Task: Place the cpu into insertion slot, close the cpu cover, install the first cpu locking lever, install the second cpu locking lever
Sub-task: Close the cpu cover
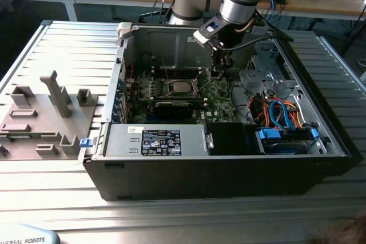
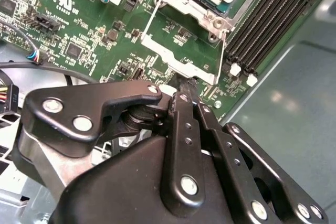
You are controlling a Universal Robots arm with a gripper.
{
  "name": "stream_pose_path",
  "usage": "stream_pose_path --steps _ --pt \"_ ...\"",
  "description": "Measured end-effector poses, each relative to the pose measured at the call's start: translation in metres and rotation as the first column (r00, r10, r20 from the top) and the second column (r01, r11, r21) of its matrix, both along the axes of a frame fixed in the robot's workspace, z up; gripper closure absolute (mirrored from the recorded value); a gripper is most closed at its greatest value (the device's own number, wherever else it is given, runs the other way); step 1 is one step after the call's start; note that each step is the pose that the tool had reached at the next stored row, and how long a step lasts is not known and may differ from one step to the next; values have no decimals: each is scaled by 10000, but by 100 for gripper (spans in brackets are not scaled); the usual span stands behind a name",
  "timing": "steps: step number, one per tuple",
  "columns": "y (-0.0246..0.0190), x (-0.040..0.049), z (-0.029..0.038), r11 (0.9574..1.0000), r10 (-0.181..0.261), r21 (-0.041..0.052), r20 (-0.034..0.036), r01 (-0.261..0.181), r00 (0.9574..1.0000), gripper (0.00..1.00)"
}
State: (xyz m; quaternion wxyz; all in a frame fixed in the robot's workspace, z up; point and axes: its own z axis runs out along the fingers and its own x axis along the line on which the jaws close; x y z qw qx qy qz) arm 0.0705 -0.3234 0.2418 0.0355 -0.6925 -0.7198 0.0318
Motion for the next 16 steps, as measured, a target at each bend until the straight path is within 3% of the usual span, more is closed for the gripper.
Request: stream_pose_path --steps 16 --pt "0 -46 -4 10000 4 -1 0 -4 10000 89"
